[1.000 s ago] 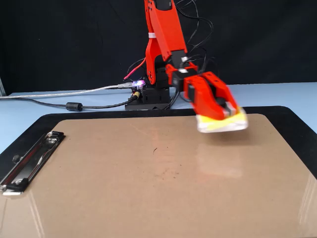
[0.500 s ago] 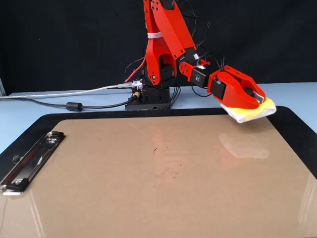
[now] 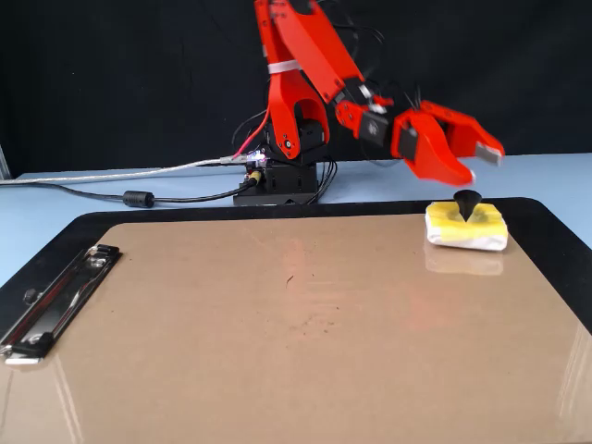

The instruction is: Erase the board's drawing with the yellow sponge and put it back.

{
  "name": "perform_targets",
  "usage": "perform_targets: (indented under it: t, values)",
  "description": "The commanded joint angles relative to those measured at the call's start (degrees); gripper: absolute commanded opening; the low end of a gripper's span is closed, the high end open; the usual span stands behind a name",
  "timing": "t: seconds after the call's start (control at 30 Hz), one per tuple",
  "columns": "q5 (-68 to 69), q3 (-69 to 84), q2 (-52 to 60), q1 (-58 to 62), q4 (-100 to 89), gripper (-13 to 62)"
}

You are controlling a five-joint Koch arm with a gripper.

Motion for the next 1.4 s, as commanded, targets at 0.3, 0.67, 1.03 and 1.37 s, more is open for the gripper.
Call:
perform_targets:
  t: [0.3,0.67,1.03,1.37]
  values:
    - [-1.7,-37.5,18.3,27.3,92.9,33.0]
    - [20.6,-15.0,21.4,46.9,96.5,34.1]
    - [11.3,-6.1,21.5,47.5,107.9,33.8]
    - [11.5,-2.8,21.5,47.5,115.4,34.2]
